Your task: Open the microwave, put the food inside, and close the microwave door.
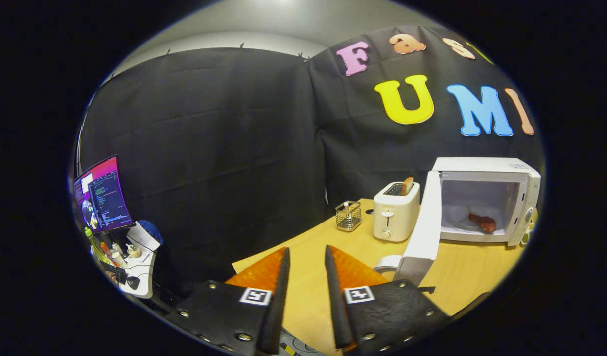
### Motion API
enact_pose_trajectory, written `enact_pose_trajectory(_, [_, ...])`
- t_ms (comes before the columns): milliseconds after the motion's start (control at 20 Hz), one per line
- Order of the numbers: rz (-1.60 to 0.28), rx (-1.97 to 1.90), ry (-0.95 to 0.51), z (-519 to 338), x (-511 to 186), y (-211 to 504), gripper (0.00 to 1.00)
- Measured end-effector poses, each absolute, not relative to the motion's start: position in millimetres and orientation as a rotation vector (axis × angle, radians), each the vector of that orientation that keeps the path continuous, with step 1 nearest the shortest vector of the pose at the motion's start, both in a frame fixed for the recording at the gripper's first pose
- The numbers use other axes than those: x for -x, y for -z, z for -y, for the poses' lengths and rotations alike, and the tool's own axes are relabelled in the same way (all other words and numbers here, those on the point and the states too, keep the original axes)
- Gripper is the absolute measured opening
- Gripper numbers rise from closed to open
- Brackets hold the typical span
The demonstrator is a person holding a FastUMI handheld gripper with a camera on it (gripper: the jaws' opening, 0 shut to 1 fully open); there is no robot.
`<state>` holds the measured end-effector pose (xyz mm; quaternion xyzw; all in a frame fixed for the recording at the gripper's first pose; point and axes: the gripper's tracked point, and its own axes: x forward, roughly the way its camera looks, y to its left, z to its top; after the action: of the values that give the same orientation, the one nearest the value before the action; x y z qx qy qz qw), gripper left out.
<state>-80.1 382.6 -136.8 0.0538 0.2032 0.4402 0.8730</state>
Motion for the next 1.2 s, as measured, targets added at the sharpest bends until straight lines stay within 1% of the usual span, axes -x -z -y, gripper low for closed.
enact_pose_trajectory(50, [-0.455,-0.117,-0.931,-384,79,145,0.18])
enact_pose_trajectory(100, [-0.486,-0.121,-0.936,-385,77,154,0.17])
enact_pose_trajectory(150, [-0.505,-0.114,-0.924,-379,72,160,0.21])
enact_pose_trajectory(200, [-0.497,-0.093,-0.861,-364,58,164,0.22])
enact_pose_trajectory(250, [-0.505,-0.091,-0.846,-362,46,169,0.05])
enact_pose_trajectory(300, [-0.530,-0.121,-0.855,-358,50,175,0.05])
enact_pose_trajectory(350, [-0.547,-0.138,-0.863,-357,51,179,0.00])
enact_pose_trajectory(700, [-0.527,-0.090,-0.839,-314,40,179,0.00])
enact_pose_trajectory(1200, [-0.575,-0.118,-0.577,-206,-36,198,0.01])
